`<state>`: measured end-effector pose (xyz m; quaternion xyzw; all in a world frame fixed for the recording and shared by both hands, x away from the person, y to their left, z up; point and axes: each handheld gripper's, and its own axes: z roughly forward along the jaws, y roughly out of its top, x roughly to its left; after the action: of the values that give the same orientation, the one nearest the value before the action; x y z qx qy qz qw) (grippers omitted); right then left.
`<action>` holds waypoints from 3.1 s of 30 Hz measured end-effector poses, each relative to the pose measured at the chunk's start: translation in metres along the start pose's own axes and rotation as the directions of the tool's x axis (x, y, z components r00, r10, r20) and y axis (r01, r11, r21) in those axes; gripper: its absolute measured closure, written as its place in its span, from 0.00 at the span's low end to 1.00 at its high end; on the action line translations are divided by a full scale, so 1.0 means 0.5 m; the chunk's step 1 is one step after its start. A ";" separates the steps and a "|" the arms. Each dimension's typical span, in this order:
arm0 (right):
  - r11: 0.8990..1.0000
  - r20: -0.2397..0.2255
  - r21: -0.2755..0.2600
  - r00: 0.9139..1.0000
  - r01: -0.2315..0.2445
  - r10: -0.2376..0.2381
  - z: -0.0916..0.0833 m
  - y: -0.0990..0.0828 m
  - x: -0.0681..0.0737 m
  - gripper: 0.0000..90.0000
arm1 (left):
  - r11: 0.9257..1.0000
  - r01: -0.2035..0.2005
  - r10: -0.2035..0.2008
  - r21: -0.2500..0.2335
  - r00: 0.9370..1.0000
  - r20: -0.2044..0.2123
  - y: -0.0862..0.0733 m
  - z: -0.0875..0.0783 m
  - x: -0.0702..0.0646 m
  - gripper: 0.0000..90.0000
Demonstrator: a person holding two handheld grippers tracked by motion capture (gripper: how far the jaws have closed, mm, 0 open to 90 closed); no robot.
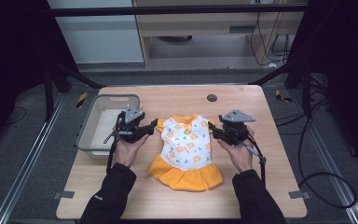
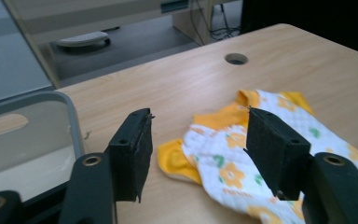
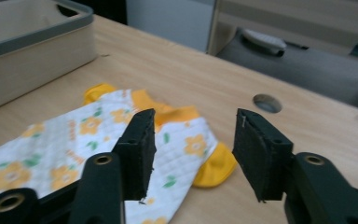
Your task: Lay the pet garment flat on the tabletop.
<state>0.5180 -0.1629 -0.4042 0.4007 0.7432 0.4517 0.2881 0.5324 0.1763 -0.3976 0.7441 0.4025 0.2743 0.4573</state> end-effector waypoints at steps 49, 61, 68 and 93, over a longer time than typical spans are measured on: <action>0.960 -0.223 0.281 0.974 0.018 0.047 -0.114 -0.227 0.081 0.93 | 0.938 -0.059 -0.024 0.341 0.972 0.235 -0.219 -0.111 -0.088 0.96; 0.962 -0.178 0.274 0.984 0.024 0.026 -0.143 -0.238 0.065 0.82 | 0.940 -0.120 0.061 0.320 0.980 0.190 -0.243 -0.145 -0.127 0.61; 0.986 -0.174 0.164 0.984 -0.011 0.039 -0.160 -0.209 0.056 0.81 | 0.977 -0.098 0.064 0.192 0.982 0.179 -0.192 -0.171 -0.113 0.55; 0.969 -0.273 0.238 0.962 0.066 0.001 -0.032 -0.217 0.119 0.96 | 0.940 -0.084 0.047 0.330 0.992 0.119 -0.184 0.055 -0.124 0.81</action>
<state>0.4384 -0.1481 -0.4992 0.3552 0.8323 0.4022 0.1391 0.4895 0.1347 -0.4949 0.8377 0.3926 0.1760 0.3364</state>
